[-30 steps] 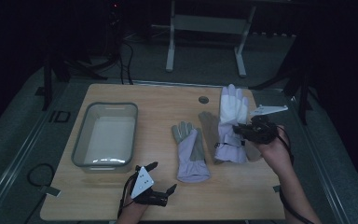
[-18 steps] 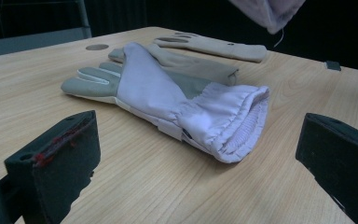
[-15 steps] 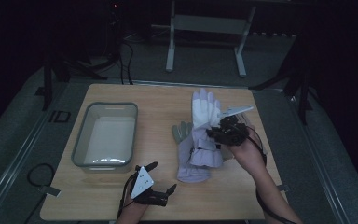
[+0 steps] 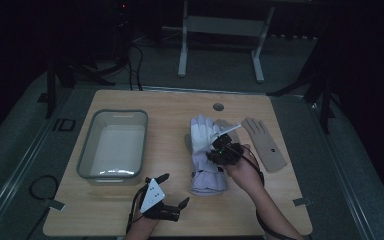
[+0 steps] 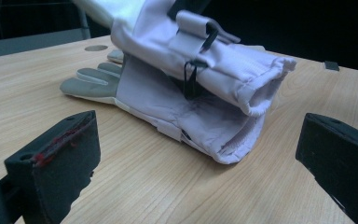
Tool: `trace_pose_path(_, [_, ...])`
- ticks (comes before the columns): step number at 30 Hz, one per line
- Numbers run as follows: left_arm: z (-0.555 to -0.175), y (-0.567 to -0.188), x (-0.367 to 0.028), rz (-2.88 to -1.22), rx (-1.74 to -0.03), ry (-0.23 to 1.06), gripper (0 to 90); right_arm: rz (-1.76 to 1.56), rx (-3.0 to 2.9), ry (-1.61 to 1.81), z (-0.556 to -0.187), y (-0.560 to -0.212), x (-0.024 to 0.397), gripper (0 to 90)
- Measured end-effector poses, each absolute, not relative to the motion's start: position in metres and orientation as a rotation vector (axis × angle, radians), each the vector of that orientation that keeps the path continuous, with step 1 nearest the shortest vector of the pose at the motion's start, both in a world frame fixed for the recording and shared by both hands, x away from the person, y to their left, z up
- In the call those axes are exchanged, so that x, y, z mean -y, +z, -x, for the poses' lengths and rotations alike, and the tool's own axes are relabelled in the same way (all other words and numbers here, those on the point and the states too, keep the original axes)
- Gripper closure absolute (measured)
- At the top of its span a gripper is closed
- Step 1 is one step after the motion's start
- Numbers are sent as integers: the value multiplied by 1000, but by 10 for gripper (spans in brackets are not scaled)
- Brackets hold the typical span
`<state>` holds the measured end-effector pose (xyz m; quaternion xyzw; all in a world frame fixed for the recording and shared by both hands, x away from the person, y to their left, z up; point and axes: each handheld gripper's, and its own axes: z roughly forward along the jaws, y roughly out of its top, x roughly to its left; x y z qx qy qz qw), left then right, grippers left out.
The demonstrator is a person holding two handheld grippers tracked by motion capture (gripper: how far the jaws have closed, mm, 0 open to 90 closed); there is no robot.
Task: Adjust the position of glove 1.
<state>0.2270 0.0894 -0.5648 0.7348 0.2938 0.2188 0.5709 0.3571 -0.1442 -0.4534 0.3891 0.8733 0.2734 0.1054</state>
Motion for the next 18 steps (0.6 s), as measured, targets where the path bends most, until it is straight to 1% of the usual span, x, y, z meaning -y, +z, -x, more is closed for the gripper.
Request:
trace_pose_path(8, [-227,-565,-89,-1727,-686,513,0,-1200,-2570,740,-366,-472,143,795])
trace_pose_path(18, [-227,-565,-89,-1727,-689,521,0,-1204,-2581,714,-369,-494,137,784])
